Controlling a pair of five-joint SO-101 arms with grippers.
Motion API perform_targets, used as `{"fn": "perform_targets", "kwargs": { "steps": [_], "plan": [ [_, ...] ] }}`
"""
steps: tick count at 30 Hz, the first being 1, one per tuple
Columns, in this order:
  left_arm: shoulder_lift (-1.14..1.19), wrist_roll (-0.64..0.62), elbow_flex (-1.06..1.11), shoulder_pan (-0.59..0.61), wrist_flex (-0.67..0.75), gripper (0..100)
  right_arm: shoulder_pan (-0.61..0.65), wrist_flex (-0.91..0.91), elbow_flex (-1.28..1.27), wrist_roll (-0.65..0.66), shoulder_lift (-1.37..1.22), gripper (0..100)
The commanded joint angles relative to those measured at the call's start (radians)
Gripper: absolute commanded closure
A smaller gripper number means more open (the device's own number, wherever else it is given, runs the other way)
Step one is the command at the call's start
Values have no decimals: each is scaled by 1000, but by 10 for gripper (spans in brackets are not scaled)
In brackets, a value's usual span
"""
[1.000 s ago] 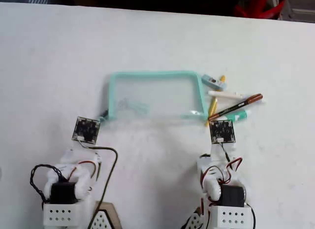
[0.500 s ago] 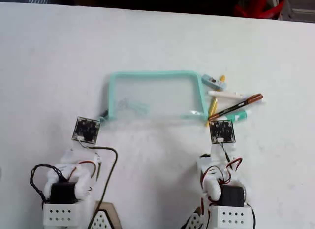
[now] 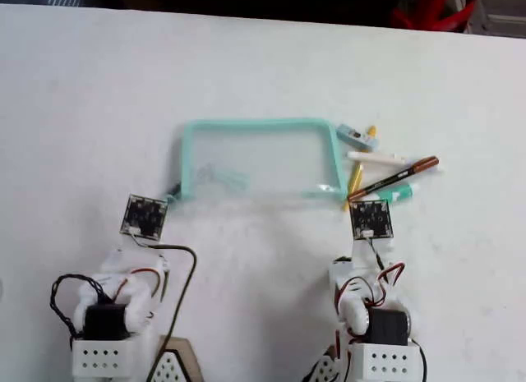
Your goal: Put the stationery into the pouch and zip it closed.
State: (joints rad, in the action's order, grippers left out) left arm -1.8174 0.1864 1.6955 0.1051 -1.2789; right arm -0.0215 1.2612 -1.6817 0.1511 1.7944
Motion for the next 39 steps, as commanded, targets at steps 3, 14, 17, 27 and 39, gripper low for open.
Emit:
{"fn": "perform_targets", "kwargs": {
  "steps": [3,14,17,27,39],
  "plan": [
    [-5,8,-3,-4,-5,974,2,7,-8,-5,4,979],
    [-5,8,-3,-4,-5,974,2,7,-8,-5,4,979],
    [-5,8,-3,-4,-5,974,2,7,-8,-5,4,979],
    [-5,8,-3,-33,-5,974,4,7,-8,-5,4,979],
    [-5,14,-3,-38,14,973,114,7,-8,-8,4,978]
  ]
}}
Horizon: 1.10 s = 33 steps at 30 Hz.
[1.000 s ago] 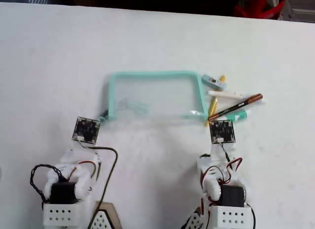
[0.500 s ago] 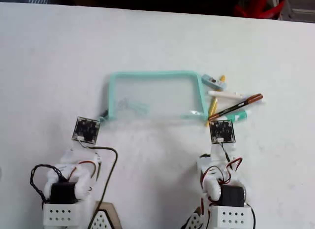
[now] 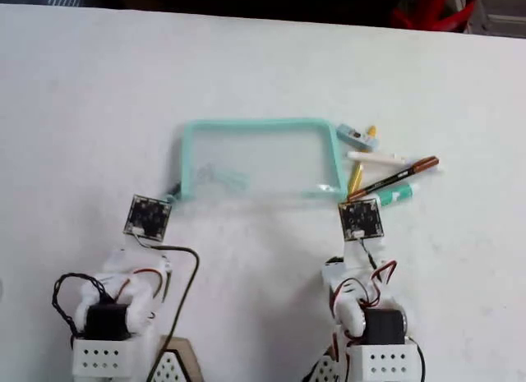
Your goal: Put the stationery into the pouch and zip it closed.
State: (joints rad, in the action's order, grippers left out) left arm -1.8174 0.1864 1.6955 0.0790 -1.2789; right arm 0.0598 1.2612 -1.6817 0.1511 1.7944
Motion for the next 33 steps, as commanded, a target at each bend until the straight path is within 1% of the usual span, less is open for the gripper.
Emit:
{"fn": "perform_targets", "kwargs": {
  "steps": [1,3,7,9,11,12,14,16,18,19,20,21,23,24,25,27,29,30,33],
  "plan": [
    [-5,15,-3,-5,35,973,48,7,-8,-8,4,978],
    [-7,15,-3,12,63,973,67,7,-8,-5,4,978],
    [-7,25,-11,130,144,972,64,7,-8,-5,4,978],
    [-7,109,-11,206,212,956,45,7,-8,-5,4,977],
    [-7,230,-5,271,292,898,-4,7,-8,-5,4,977],
    [-2,255,-5,285,298,863,-27,5,-8,-5,5,977],
    [-5,199,-5,259,252,793,-59,-10,-8,-5,5,977],
    [-7,144,-12,193,184,704,-71,-47,-8,-3,5,977],
    [-7,130,-60,147,138,626,-73,-45,-8,-3,1,977],
    [-7,106,-107,145,126,612,-73,-25,-8,-3,-1,977],
    [-7,54,-163,139,114,616,-70,4,-8,-3,-1,978],
    [-7,-26,-209,137,112,630,-68,12,-8,-3,5,978],
    [-7,-199,-287,133,110,675,-71,8,-8,-3,5,978],
    [-7,-258,-310,111,110,702,-71,8,-8,-3,5,978],
    [-5,-278,-316,81,117,723,-71,8,-8,-3,5,978],
    [-2,-279,-305,-8,137,744,-70,8,-8,-3,5,978],
    [-2,-311,-284,-77,192,724,-73,7,-8,-3,5,978],
    [-2,-347,-281,-85,226,697,-73,5,-8,-3,5,978],
    [-1,-506,-293,-127,313,611,-73,5,-8,-3,5,978]
  ]
}}
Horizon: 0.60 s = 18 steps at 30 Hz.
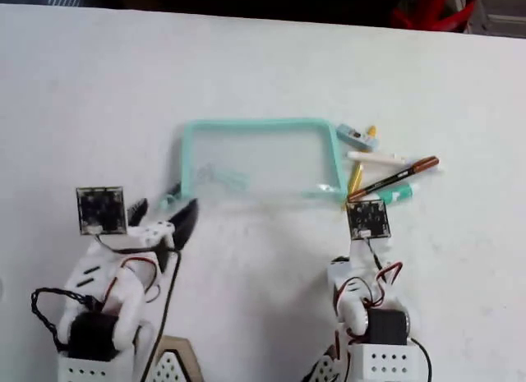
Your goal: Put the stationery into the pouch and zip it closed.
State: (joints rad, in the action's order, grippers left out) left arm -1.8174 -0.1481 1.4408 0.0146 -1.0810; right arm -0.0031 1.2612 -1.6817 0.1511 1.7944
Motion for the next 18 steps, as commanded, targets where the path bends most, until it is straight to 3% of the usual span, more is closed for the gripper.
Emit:
{"fn": "perform_targets", "kwargs": {
  "steps": [1,5,11,18],
  "plan": [
    [-1,-218,-44,-88,124,609,-12,5,-8,-3,5,978],
    [2,-359,-43,-116,212,644,-13,5,-8,-3,5,978],
    [223,-399,-123,-47,319,657,-13,5,-8,-3,5,978],
    [719,-408,-388,-101,173,653,-13,5,-8,-3,5,978]
  ]
}}
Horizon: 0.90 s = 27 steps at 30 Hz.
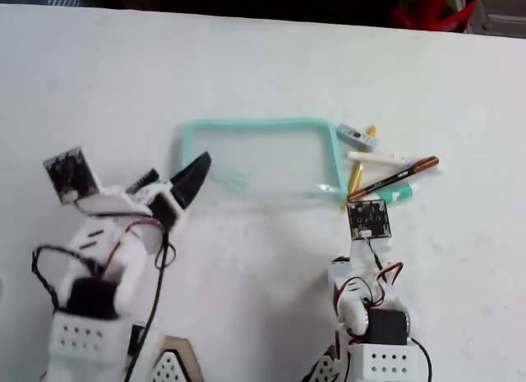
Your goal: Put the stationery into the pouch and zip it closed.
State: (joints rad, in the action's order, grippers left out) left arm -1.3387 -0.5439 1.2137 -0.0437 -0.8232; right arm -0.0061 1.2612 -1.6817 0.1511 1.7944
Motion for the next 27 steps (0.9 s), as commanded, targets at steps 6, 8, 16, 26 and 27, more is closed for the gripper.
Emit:
{"fn": "perform_targets", "kwargs": {
  "steps": [6,8,16,26,27],
  "plan": [
    [320,-60,-253,-136,-290,596,-10,5,-8,-3,5,978],
    [321,-60,-236,-159,-315,539,-10,5,-8,-3,5,978],
    [326,-61,-15,-228,-78,509,-10,5,-8,-3,5,978],
    [329,-92,34,-183,32,566,-10,5,-8,-3,5,978],
    [329,-94,35,-183,37,566,-10,5,-8,-3,5,978]
  ]
}}
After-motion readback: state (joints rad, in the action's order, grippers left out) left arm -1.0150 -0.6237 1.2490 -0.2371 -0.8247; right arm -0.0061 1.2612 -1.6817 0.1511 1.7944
